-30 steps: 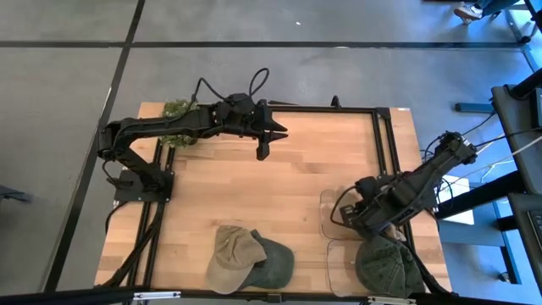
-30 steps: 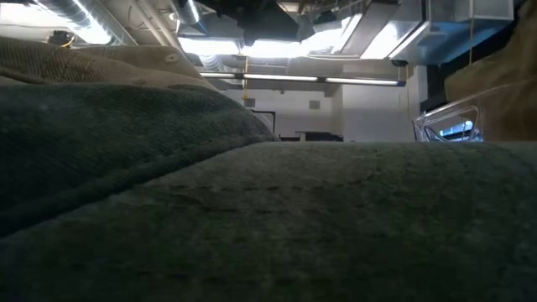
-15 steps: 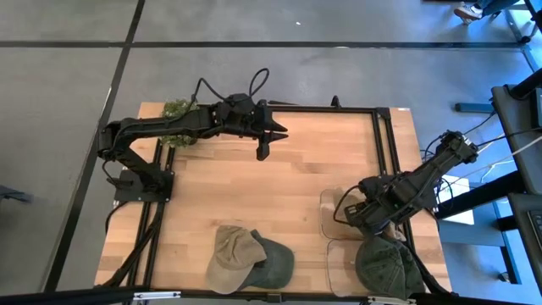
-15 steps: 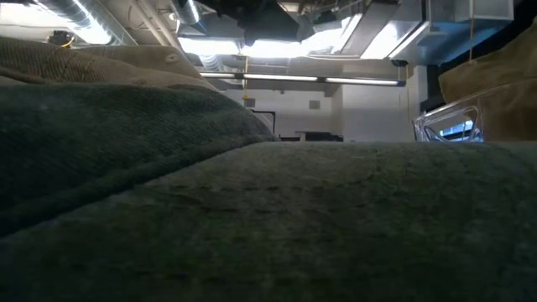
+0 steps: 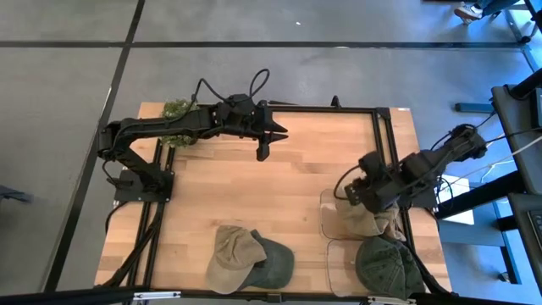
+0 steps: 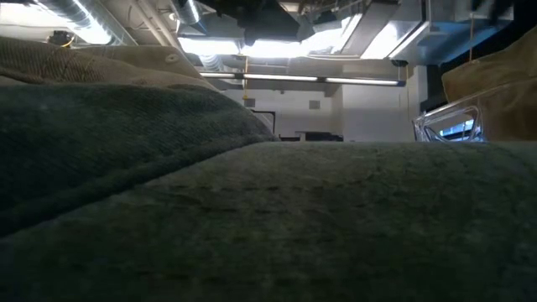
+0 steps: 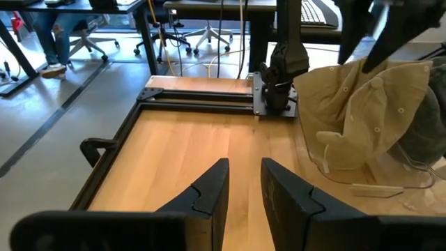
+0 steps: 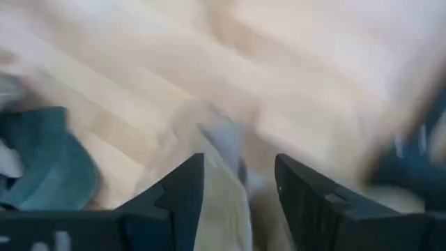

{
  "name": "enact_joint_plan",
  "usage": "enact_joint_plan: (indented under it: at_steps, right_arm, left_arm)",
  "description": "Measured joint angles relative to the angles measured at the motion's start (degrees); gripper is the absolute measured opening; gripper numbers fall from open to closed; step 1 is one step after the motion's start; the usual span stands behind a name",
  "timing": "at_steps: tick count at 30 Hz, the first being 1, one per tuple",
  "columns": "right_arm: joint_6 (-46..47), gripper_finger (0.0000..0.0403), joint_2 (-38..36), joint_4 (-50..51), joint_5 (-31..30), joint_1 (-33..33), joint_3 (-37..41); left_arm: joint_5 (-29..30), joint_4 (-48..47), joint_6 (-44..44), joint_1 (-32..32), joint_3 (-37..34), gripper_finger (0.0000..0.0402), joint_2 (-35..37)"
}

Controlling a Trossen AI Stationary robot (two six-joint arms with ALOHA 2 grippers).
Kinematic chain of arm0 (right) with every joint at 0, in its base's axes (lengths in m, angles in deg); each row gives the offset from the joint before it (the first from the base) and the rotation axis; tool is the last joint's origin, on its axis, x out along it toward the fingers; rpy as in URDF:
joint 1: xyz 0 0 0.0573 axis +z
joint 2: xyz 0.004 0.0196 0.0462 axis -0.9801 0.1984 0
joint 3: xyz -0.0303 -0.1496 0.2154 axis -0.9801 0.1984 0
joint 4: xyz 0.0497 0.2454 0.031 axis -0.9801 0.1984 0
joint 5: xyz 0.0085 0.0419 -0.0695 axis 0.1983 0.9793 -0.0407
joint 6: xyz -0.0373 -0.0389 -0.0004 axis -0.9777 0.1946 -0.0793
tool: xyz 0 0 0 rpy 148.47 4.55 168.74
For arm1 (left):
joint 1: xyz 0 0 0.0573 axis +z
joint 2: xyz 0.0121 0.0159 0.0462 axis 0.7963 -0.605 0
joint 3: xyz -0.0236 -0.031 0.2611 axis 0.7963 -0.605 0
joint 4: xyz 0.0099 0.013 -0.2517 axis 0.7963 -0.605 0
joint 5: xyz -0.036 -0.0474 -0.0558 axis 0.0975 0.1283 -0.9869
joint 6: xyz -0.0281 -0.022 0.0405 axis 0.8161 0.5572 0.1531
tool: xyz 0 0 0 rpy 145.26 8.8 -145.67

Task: Pick & Place hat
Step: Put the left brown cap into the top transparent bin

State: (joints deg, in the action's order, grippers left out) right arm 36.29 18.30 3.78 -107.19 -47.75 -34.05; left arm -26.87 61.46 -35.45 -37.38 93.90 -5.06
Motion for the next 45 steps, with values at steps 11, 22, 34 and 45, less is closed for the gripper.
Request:
enact_joint_plan:
  at_steps: [11,22,34,45]
  right_arm:
    - [-64.8,0.0177,3.4,-32.0,7.7,-6.0,-1.8]
    - [-71.9,0.0177,18.6,-21.1,25.4,-7.3,-1.8]
    - [-74.7,0.0177,28.0,-10.9,26.8,-6.2,-1.0]
    - [-67.8,0.0177,28.0,-7.6,24.9,-5.4,8.4]
  left_arm:
    - [0.1,0.0,1.4,0.0,0.0,0.0079,0.0]
    - [0.1,-1.1,1.5,0.0,0.0,0.0083,0.0]
    - [0.0,-4.8,1.4,0.0,0.0,0.0084,0.0]
    - [0.0,-4.8,1.3,0.0,0.0,0.0084,0.0]
